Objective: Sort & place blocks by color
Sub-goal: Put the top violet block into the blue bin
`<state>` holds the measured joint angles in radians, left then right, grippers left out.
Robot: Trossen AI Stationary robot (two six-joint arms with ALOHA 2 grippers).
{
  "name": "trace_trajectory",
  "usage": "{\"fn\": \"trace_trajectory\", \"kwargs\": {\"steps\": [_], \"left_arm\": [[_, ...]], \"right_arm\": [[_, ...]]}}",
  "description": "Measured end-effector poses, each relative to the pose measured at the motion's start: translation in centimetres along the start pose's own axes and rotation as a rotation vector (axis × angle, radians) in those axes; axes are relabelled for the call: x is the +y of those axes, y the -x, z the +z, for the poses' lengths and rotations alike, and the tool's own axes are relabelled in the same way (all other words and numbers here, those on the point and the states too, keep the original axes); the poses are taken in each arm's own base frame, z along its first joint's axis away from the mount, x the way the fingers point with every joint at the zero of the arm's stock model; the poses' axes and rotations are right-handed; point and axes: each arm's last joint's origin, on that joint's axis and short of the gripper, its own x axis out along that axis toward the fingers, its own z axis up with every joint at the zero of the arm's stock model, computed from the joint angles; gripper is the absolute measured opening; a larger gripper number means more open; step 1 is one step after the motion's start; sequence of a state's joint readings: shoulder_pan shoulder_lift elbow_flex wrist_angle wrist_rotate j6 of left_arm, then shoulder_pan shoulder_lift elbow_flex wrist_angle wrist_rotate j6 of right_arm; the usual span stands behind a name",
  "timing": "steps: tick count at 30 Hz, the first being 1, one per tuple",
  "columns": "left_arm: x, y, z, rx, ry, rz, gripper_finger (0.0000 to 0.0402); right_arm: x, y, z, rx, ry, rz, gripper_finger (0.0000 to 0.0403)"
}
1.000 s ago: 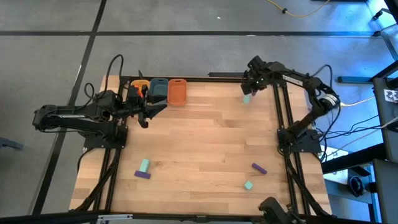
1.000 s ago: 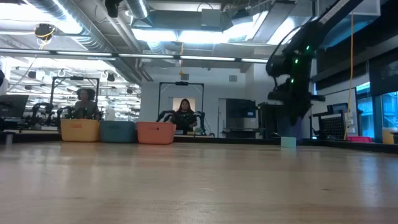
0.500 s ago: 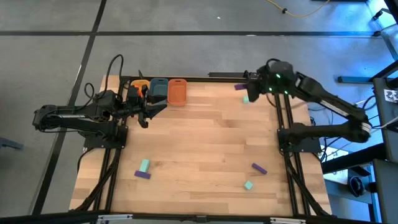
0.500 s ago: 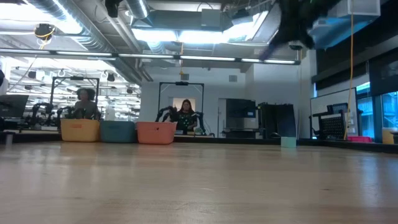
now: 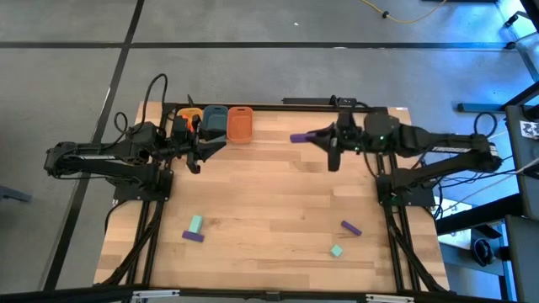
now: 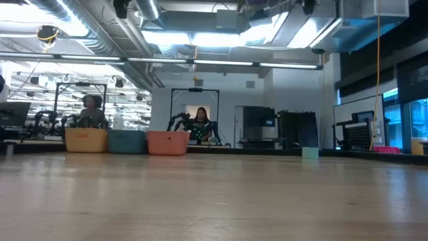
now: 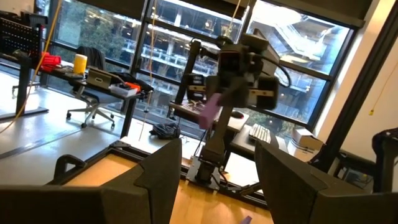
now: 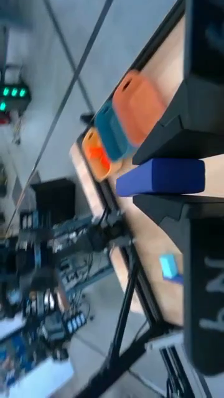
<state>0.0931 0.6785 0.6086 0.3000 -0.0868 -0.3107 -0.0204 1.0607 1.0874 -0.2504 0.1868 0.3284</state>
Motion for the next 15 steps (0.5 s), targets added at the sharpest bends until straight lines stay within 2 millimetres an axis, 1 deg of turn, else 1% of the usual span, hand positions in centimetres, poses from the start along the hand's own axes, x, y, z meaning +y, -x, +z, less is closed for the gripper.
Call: {"fn": "trace_trajectory", "kwargs": {"steps": [2, 4, 7, 9, 12, 15], "left_arm": [[0.0, 0.0, 0.0, 0.0, -0.006, 0.0, 0.0195], [0.0, 0.0, 0.0, 0.0, -0.007, 0.001, 0.0195], [0.0, 0.0, 0.0, 0.0, -0.007, 0.0, 0.0195], [0.0, 0.0, 0.0, 0.001, -0.007, 0.001, 0.0195], [0.0, 0.0, 0.0, 0.001, -0.007, 0.001, 0.0195], [0.0, 0.0, 0.0, 0.001, -0.007, 0.001, 0.0195]], "right_arm": [[0.5, -0.7, -0.3, -0.023, 0.015, 0.04, 0.0061], [0.7, -1.4, -1.2, -0.058, 0.0, 0.09, 0.0061], [0.3, -2.2, -3.1, -0.136, -0.062, 0.164, 0.0061], [0.0, -2.4, -4.0, -0.204, -0.095, 0.193, 0.0061], [0.0, -2.1, -4.1, -0.311, -0.116, 0.233, 0.0061], [0.0, -2.1, -4.0, -0.316, -0.114, 0.234, 0.0061]]}}
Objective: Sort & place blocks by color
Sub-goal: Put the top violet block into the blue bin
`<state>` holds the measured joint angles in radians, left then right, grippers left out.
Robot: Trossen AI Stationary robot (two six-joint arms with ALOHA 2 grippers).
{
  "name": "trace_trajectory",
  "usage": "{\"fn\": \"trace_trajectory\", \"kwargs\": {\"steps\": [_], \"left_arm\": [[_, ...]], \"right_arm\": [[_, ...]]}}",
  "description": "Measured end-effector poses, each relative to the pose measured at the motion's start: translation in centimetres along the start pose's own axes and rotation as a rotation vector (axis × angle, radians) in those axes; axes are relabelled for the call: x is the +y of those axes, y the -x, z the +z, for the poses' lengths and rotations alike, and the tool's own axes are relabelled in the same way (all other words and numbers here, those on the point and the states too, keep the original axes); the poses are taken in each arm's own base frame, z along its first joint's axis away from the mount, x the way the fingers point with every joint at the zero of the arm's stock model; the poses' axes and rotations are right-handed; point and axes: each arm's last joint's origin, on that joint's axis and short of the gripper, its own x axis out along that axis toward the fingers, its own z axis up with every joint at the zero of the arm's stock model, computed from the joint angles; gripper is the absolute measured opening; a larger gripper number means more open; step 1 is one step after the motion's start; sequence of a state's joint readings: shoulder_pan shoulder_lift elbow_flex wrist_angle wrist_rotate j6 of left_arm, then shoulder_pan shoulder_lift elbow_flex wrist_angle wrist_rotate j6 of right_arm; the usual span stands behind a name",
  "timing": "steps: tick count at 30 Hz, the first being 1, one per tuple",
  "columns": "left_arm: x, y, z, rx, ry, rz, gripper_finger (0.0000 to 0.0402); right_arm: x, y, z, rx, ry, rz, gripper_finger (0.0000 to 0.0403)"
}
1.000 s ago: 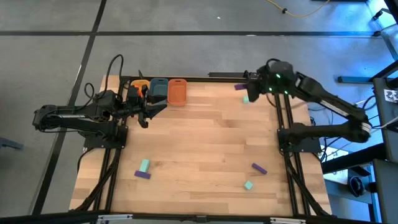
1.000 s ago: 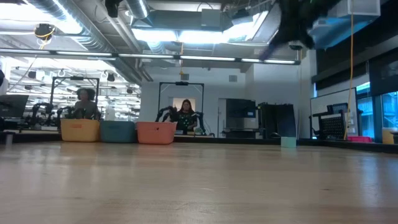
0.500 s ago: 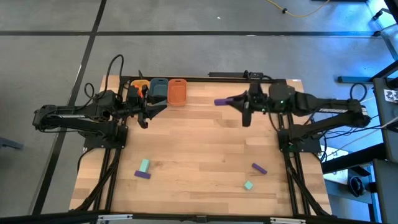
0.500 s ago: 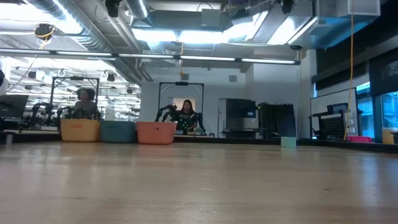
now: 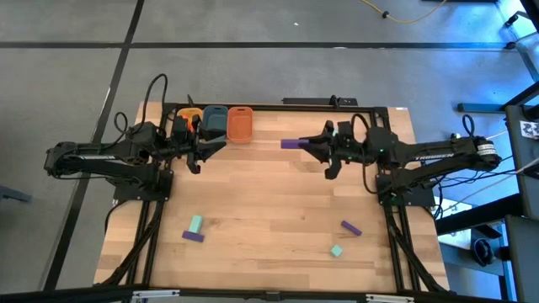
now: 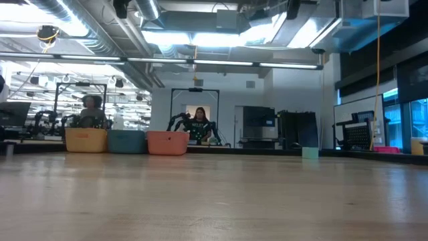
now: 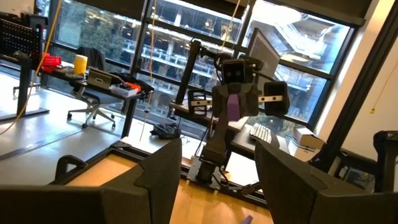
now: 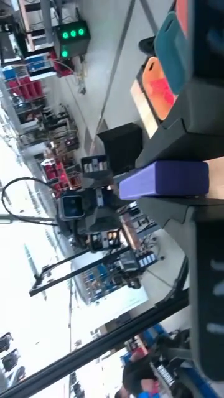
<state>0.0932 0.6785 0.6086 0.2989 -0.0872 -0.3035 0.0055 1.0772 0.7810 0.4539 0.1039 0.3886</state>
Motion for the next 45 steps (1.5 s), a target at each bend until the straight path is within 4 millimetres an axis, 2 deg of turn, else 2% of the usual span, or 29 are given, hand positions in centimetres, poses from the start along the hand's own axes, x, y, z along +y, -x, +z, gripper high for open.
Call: {"fn": "trace_trajectory", "kwargs": {"steps": [13, 17, 20, 27, 31, 39, 45], "left_arm": [[0.0, 0.0, 0.0, -0.001, 0.002, 0.003, 0.0195], [-0.1, -0.1, 0.2, -0.033, 0.062, -0.003, 0.0195], [-0.1, -1.3, -0.2, -0.044, 0.086, -0.024, 0.0195], [0.4, -4.2, -2.9, 0.042, 0.105, -0.038, 0.0195], [0.3, -5.4, -4.0, 0.051, 0.14, -0.056, 0.0195], [-0.6, -6.5, -4.5, 0.043, 0.144, -0.121, 0.0195], [-0.5, -8.4, -5.2, 0.074, 0.131, -0.095, 0.0195]], "right_arm": [[0.2, -0.1, 0.2, 0.011, 0.006, 0.024, 0.0061], [0.1, -0.3, 0.0, 0.017, 0.007, 0.022, 0.0061], [0.1, -1.5, -0.3, 0.043, 0.032, 0.012, 0.0061], [0.6, -6.0, -0.5, 0.124, 0.093, 0.006, 0.0061], [0.7, -7.6, -0.7, 0.175, 0.119, -0.004, 0.0061], [0.3, -8.1, -0.6, 0.182, 0.122, -0.021, 0.0061], [0.4, -8.1, -0.6, 0.184, 0.116, 0.012, 0.0061]]}}
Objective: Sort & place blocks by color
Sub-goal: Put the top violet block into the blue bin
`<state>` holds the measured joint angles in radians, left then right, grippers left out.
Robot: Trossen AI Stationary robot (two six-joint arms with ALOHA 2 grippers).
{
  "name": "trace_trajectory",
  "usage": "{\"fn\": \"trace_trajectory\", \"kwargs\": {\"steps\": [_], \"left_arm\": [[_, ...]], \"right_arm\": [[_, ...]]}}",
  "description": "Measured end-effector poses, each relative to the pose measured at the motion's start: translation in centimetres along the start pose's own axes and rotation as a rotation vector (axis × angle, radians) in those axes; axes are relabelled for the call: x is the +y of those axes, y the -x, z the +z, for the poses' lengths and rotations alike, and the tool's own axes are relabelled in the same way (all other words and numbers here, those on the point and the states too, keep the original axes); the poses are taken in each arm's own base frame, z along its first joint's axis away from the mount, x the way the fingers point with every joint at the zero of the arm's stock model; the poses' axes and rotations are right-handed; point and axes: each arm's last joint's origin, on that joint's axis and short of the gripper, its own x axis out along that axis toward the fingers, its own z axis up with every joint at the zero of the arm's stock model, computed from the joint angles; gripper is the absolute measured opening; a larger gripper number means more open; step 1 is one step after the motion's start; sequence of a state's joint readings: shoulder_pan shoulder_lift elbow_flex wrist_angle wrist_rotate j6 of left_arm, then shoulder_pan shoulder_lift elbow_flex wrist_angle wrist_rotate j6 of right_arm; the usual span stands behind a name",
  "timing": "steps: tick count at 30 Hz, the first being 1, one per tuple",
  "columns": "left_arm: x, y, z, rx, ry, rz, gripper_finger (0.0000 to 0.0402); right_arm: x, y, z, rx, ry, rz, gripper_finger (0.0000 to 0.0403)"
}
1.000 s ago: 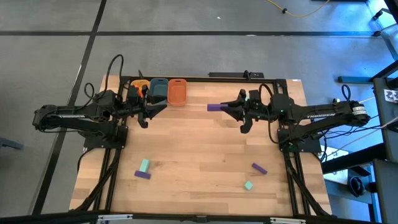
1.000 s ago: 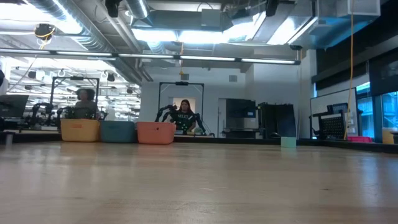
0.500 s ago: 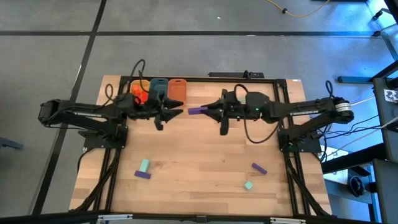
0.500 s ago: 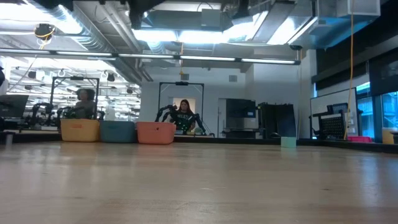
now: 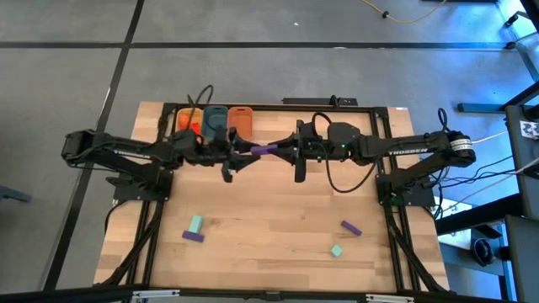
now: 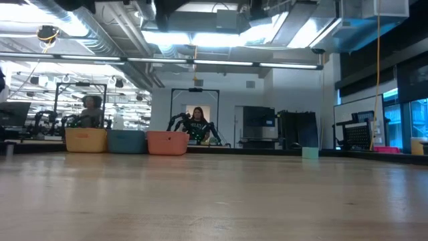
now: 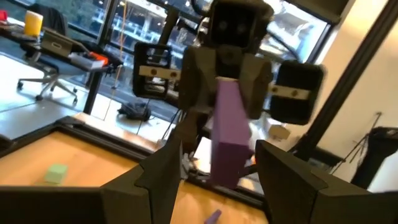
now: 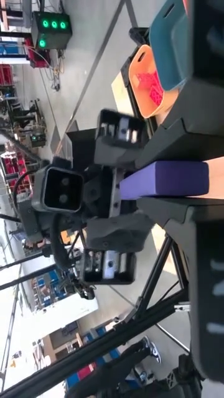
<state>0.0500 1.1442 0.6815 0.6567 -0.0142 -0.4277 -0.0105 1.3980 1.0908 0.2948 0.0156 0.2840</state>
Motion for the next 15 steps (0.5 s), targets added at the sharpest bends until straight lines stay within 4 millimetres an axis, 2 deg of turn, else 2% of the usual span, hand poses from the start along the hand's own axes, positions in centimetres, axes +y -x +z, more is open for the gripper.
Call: {"fn": "trace_trajectory", "kwargs": {"steps": [4, 10, 15], "left_arm": [[0.09, -1.09, -0.05, 0.01, -0.004, -0.002, 0.0195], [-0.03, -1.15, 0.17, 0.003, -0.012, -0.011, 0.0193], [-0.05, -1.12, 0.25, -0.003, -0.011, -0.008, 0.016]], "right_arm": [[0.0, -0.01, -0.01, 0.0, -0.001, 0.0, 0.0061], [-0.03, -0.01, -0.11, 0.011, -0.002, -0.002, 0.0061], [-0.05, -0.01, -0.1, 0.011, -0.001, -0.001, 0.0061]]}}
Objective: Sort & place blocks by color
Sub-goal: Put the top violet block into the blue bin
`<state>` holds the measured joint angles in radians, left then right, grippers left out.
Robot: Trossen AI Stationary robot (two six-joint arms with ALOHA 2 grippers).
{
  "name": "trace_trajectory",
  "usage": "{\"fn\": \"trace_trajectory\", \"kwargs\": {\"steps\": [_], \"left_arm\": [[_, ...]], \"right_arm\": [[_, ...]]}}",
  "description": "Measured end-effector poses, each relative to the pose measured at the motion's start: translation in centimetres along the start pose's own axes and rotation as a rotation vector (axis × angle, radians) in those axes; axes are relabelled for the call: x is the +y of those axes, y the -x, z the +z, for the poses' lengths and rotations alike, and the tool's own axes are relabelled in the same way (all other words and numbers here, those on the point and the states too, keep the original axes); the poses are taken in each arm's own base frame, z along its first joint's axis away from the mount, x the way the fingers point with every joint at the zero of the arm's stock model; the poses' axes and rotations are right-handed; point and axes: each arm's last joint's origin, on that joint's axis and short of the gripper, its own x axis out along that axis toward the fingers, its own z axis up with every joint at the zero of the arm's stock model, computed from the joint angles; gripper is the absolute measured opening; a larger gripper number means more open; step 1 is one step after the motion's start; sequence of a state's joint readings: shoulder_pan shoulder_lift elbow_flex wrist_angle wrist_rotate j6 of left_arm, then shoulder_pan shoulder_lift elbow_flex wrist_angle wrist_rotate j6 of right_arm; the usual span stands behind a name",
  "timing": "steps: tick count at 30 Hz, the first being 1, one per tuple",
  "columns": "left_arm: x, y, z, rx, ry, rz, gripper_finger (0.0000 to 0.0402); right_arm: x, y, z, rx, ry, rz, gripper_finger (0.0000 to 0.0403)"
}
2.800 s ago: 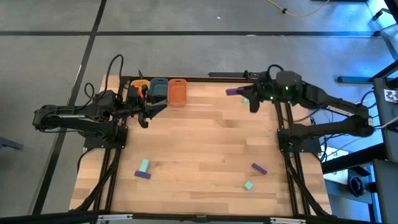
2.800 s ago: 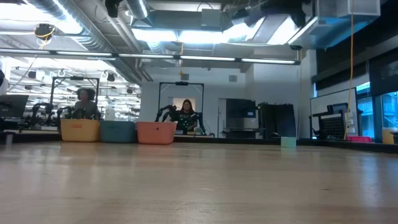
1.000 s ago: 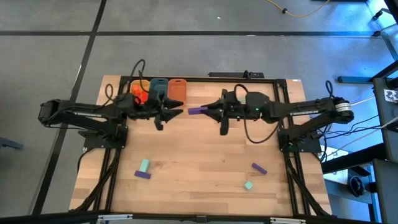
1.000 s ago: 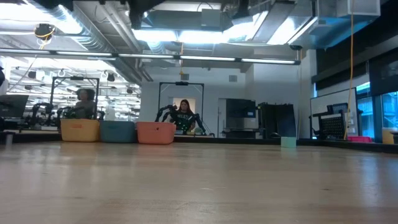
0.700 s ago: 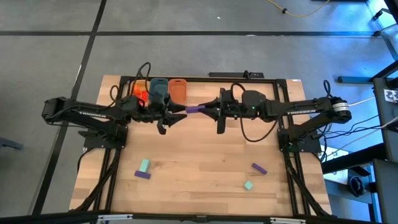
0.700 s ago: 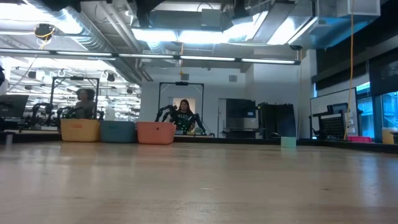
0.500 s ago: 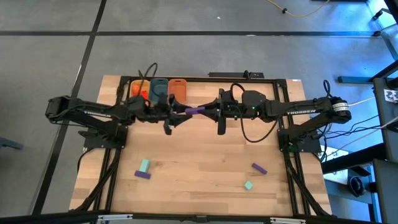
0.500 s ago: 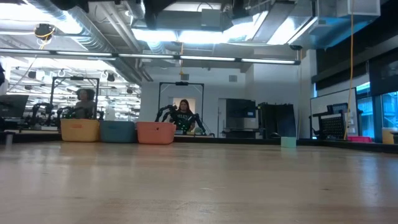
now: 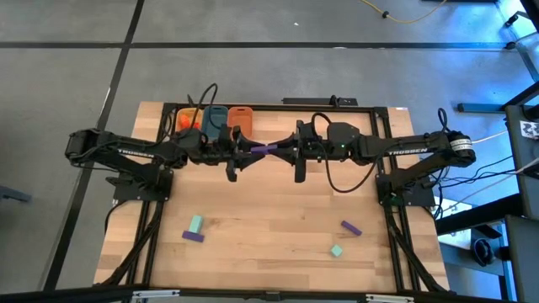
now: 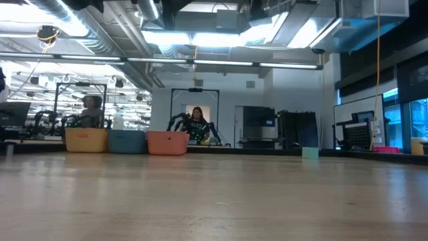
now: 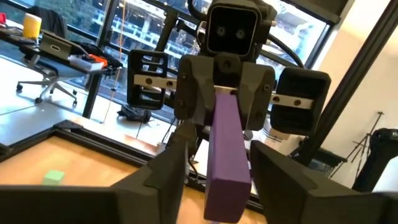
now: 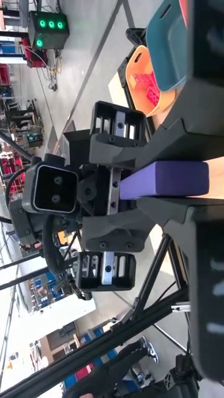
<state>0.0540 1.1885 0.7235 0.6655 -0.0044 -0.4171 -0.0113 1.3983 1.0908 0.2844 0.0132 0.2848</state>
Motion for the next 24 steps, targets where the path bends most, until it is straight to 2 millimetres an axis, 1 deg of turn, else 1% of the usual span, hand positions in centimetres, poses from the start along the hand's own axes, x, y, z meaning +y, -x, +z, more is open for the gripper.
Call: {"fn": "trace_trajectory", "kwargs": {"steps": [3, 7, 8, 9, 11, 16, 24], "left_arm": [[0.0, 0.0, 0.01, -0.001, 0.0, 0.0, 0.012], [-0.03, 0.0, 0.0, 0.0, -0.01, -0.005, 0.0054], [-0.04, 0.01, 0.02, 0.0, -0.014, -0.006, 0.0046], [-0.05, 0.01, 0.02, -0.001, -0.013, -0.006, 0.0046], [-0.04, 0.01, 0.02, 0.0, -0.004, -0.006, 0.0046], [-0.02, 0.01, 0.0, 0.0, 0.003, -0.002, 0.0046], [0.02, 0.0, -0.02, 0.0, 0.002, 0.005, 0.0046]], "right_arm": [[0.03, 0.0, -0.01, 0.004, 0.0, 0.011, 0.0061], [0.04, 0.0, -0.03, 0.007, -0.016, 0.015, 0.0061], [0.05, 0.01, -0.01, 0.006, -0.023, 0.016, 0.0061], [0.05, 0.01, -0.01, 0.005, -0.031, 0.016, 0.0062], [0.05, 0.01, -0.01, 0.005, -0.047, 0.015, 0.0076], [0.11, 0.0, -0.05, 0.016, -0.051, 0.042, 0.0138], [-0.09, 0.0, -0.13, 0.03, -0.076, 0.04, 0.0222]]}}
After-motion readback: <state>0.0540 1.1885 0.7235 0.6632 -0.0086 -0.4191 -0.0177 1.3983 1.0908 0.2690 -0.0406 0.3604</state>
